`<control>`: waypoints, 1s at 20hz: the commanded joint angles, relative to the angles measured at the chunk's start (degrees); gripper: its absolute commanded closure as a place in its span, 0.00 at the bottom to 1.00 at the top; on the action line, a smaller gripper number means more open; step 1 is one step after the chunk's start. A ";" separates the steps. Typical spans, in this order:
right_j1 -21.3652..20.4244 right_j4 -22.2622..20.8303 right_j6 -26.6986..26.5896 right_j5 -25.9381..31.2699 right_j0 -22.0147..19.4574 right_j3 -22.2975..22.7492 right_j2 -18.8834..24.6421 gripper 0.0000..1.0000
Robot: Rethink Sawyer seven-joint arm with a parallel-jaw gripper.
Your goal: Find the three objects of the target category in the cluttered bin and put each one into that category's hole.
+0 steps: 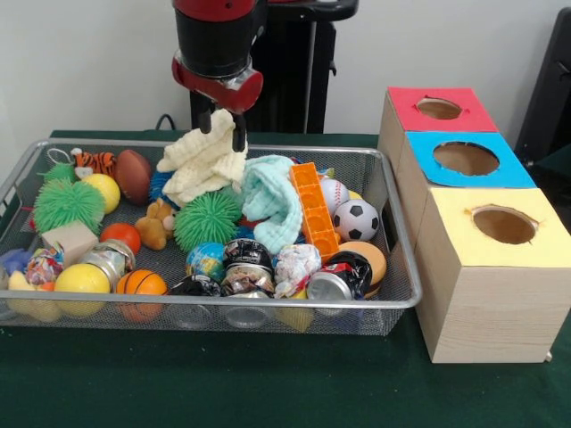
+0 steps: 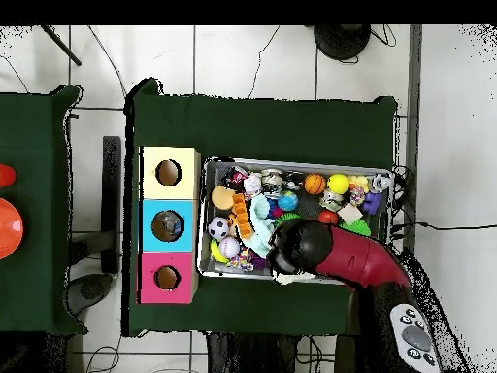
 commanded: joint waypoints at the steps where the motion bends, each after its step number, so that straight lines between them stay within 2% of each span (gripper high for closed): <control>1: 1.55 -0.65 5.16 -7.85 -1.56 -3.40 1.49 0.00; 9: 2.55 -0.76 2.38 -7.23 -2.60 -6.31 3.04 0.00; 13: 4.07 -0.23 0.74 -8.57 -4.03 -8.07 5.45 0.00; 20: 6.00 -0.24 -0.35 -12.69 -5.90 -8.09 9.25 0.00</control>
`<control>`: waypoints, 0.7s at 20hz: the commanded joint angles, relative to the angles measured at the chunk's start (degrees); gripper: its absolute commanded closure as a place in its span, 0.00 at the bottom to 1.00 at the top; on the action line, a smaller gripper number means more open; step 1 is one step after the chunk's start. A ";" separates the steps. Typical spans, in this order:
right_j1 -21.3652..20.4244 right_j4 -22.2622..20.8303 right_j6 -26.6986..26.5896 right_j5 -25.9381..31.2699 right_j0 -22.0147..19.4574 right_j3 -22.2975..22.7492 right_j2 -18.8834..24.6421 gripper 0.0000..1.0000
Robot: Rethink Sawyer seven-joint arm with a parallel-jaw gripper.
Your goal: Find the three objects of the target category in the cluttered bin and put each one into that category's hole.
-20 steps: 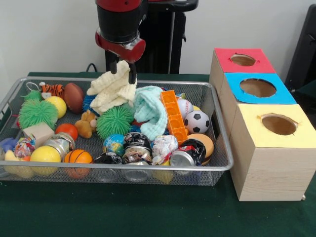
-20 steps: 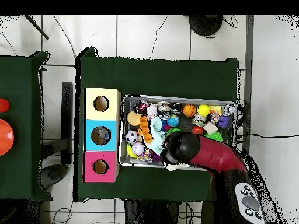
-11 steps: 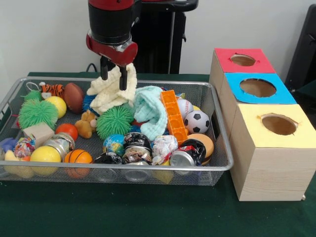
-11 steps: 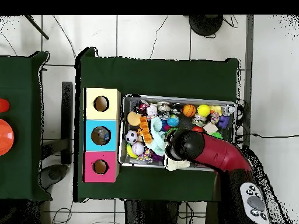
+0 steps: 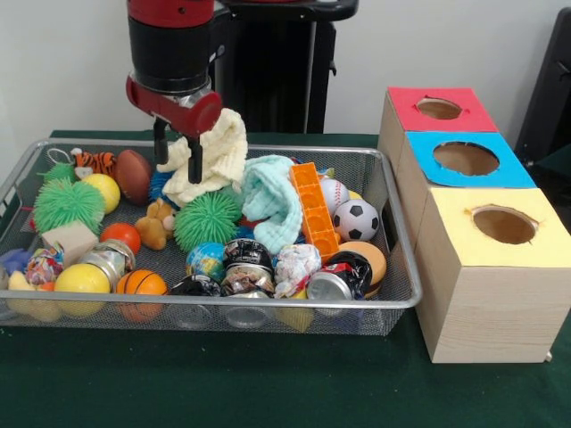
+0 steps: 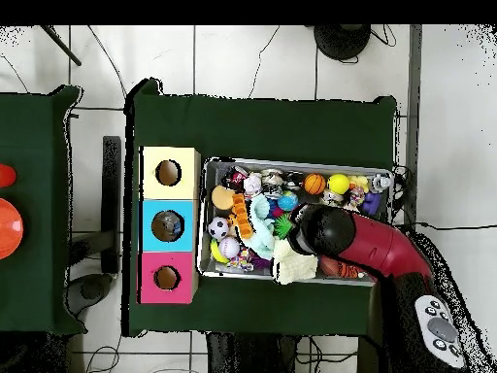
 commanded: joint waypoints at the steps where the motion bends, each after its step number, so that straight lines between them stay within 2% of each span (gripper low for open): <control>1: 4.34 -0.28 -0.76 -7.42 -2.95 -2.40 8.97 0.00; 2: 4.93 -0.51 -1.41 -8.82 -3.77 -2.11 10.29 0.00; 4: 5.17 -1.03 -0.31 -8.26 -2.51 -2.83 9.35 0.00; 9: 7.23 -3.13 0.25 -3.11 2.01 -8.45 5.23 0.00; 14: 10.54 -2.59 0.33 -4.65 2.17 -10.35 5.77 0.00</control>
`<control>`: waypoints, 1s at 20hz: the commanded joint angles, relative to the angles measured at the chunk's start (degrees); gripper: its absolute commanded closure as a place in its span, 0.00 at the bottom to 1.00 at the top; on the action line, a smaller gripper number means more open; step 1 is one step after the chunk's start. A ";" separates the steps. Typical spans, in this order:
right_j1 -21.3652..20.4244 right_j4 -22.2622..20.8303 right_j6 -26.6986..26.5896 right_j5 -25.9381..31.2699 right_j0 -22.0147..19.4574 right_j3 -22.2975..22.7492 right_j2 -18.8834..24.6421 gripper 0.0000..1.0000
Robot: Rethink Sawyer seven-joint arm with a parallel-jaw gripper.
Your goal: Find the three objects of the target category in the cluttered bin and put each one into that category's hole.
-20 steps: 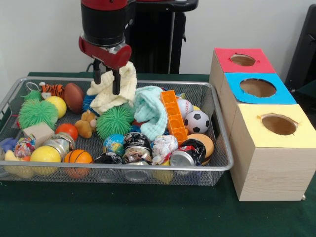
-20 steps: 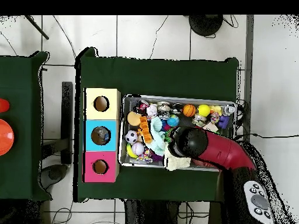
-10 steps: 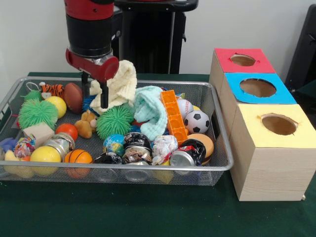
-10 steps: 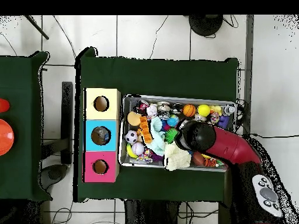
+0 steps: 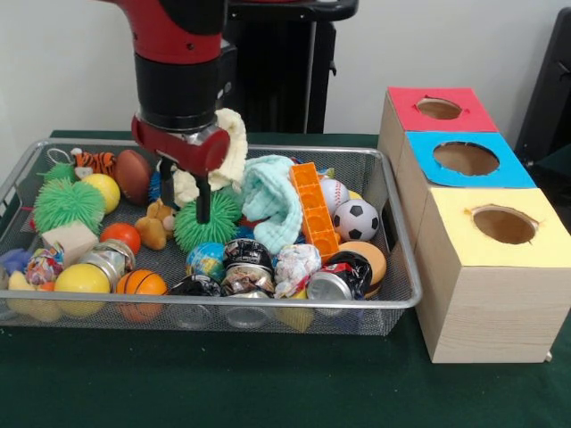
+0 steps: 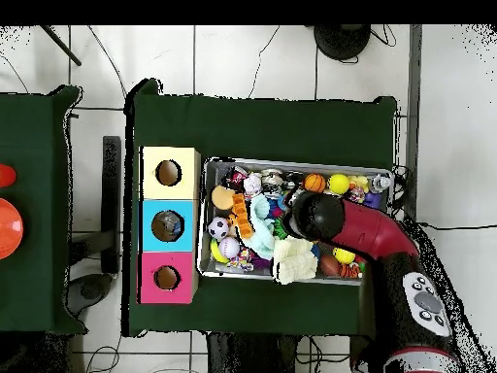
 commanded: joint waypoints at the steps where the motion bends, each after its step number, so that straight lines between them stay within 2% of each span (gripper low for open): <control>1: 6.60 -2.22 0.25 -0.27 1.41 -6.04 3.93 0.00; 6: 9.10 -1.44 -0.53 -0.57 0.77 -6.92 6.01 0.00; 12: 11.90 -2.75 1.84 -7.32 1.65 -6.88 5.18 0.00; 15: 13.55 -2.80 -0.32 -6.87 0.62 -7.65 6.79 0.00; 20: 16.70 -2.55 -0.57 -11.35 -1.10 -7.18 9.93 0.00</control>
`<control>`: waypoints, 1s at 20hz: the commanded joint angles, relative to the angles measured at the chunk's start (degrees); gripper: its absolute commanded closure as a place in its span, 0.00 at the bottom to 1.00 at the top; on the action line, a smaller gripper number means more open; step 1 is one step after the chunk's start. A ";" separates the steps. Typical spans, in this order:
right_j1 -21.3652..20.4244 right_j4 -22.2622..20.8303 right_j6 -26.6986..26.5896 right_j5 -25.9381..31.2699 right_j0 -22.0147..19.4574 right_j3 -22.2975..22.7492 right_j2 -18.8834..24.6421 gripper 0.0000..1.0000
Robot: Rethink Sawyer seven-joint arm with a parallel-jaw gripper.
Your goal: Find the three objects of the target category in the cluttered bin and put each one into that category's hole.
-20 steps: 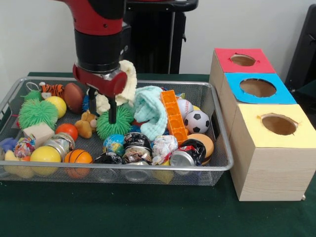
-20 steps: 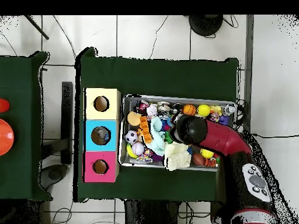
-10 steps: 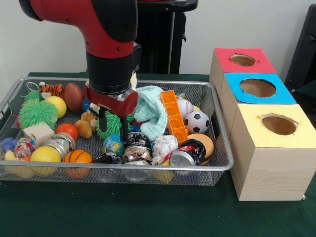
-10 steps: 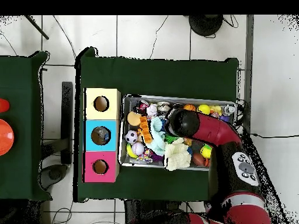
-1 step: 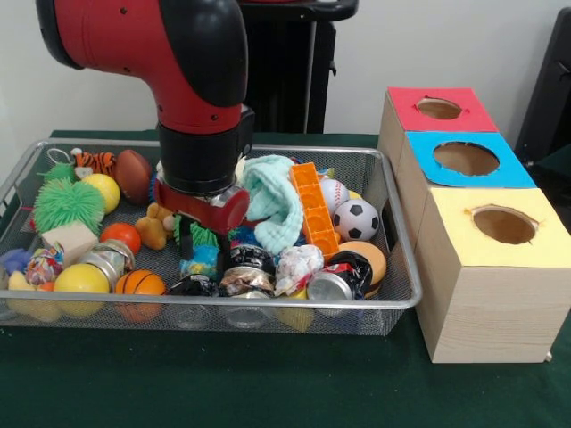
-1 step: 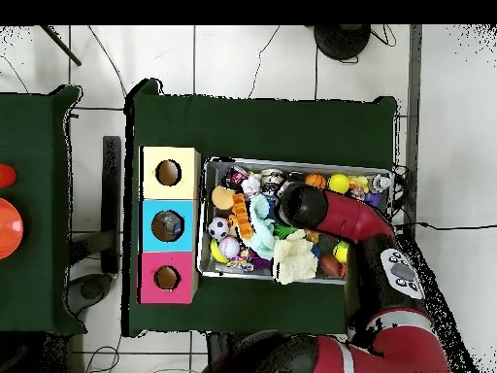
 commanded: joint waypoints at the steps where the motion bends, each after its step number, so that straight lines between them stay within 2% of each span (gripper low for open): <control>1: 8.97 -2.45 -0.46 -7.38 -1.47 -2.22 8.71 0.00; 5: 10.72 -2.20 -1.62 -5.02 -1.59 -3.55 9.70 0.00; 7: 10.80 -3.26 -1.90 -0.40 0.95 -6.12 6.20 0.00; 9: 11.24 -7.01 -2.18 9.25 7.08 -12.03 -2.31 0.00; 11: 12.23 -10.23 -2.39 17.26 11.09 -16.01 -8.67 0.00; 14: 12.89 -12.55 -2.47 24.49 13.45 -18.06 -13.16 0.00; 20: 14.19 -12.19 -6.41 32.80 10.64 -20.11 -9.71 0.00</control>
